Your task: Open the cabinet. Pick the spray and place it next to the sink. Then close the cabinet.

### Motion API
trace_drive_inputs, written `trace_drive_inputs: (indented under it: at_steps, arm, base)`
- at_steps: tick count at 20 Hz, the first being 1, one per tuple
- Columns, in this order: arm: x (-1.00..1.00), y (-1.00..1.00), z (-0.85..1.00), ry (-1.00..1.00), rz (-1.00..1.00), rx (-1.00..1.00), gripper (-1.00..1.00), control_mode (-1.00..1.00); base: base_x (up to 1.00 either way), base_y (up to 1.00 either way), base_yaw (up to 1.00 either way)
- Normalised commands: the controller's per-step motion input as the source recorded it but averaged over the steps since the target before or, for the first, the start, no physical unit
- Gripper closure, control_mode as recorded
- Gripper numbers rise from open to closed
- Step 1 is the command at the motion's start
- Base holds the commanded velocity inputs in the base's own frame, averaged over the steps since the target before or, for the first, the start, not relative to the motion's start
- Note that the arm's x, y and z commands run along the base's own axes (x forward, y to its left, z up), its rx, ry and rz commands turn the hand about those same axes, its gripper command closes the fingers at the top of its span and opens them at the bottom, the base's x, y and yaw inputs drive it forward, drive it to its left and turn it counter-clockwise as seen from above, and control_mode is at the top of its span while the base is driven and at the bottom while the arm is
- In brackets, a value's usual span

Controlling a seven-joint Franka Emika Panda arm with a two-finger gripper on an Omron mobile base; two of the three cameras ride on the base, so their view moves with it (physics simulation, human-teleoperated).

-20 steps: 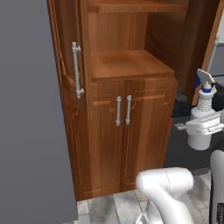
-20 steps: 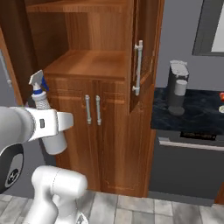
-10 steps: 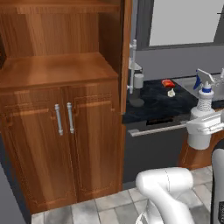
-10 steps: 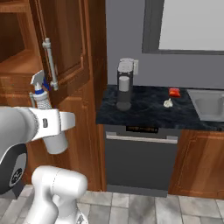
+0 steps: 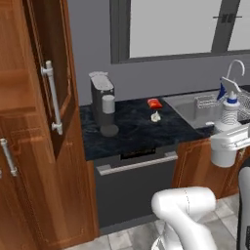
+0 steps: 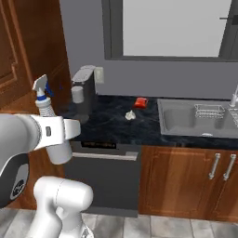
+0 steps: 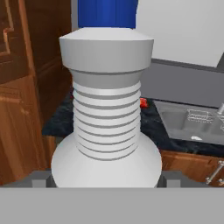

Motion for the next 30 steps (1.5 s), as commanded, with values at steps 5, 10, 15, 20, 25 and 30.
trace_drive_inputs:
  at_steps: [5,10,15,20,25,30]
  arm:
    - [0.00,0.00,0.00,0.00,0.00,0.00,1.00,1.00]
    - [0.00,0.00,0.00,0.00,0.00,0.00,1.00,1.00]
    - [0.00,0.00,0.00,0.00,0.00,0.00,1.00,1.00]
    - [0.54,-0.13,-0.50,0.00,0.00,0.00,1.00,-1.00]
    - [0.94,-0.24,-1.00,0.03,0.09,0.00,1.00,-1.00]
    - [0.95,-0.19,-0.96,-0.01,0.22,0.00,1.00,-1.00]
  base:
    - [0.87,-0.66,-0.01]
    - [0.70,-0.35,0.00]
    - [0.63,-0.15,0.00]
    - [0.13,-0.04,0.00]
    - [0.00,0.00,0.00]
    - [0.00,0.00,0.00]
